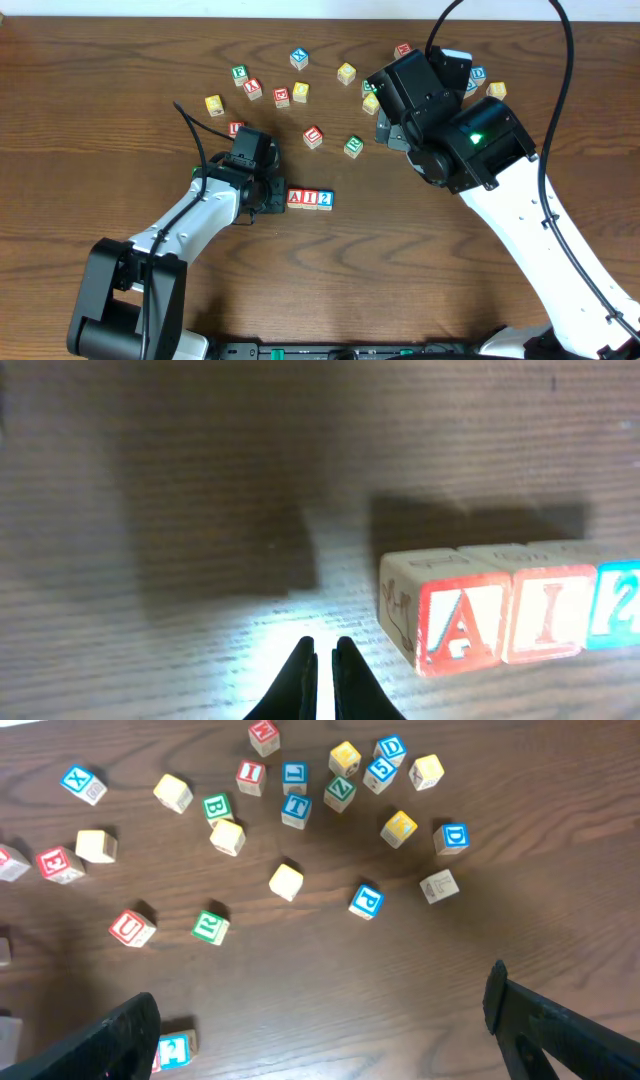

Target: Spell out AI2

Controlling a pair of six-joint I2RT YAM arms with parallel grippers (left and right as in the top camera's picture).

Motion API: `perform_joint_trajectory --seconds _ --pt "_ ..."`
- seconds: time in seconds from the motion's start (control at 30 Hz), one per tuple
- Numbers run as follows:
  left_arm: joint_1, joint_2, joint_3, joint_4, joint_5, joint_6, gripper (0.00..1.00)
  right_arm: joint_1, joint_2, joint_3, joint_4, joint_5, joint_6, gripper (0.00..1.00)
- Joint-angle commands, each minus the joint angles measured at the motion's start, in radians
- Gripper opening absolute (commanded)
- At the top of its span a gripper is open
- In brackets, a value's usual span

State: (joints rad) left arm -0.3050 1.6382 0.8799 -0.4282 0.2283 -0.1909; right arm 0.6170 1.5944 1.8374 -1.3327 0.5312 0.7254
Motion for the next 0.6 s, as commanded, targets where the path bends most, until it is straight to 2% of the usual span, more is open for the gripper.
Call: perform_joint_trajectory --seconds 0.0,0.57 --pt "-0.008 0.002 -0.007 -0.011 0.034 -0.013 0.08 -0.002 -0.008 0.016 0.013 0.013 0.011 0.99" --pt "-0.055 0.008 -0.007 0.003 0.023 -0.013 0.07 -0.003 -0.008 0.016 0.015 0.013 0.014 0.99"
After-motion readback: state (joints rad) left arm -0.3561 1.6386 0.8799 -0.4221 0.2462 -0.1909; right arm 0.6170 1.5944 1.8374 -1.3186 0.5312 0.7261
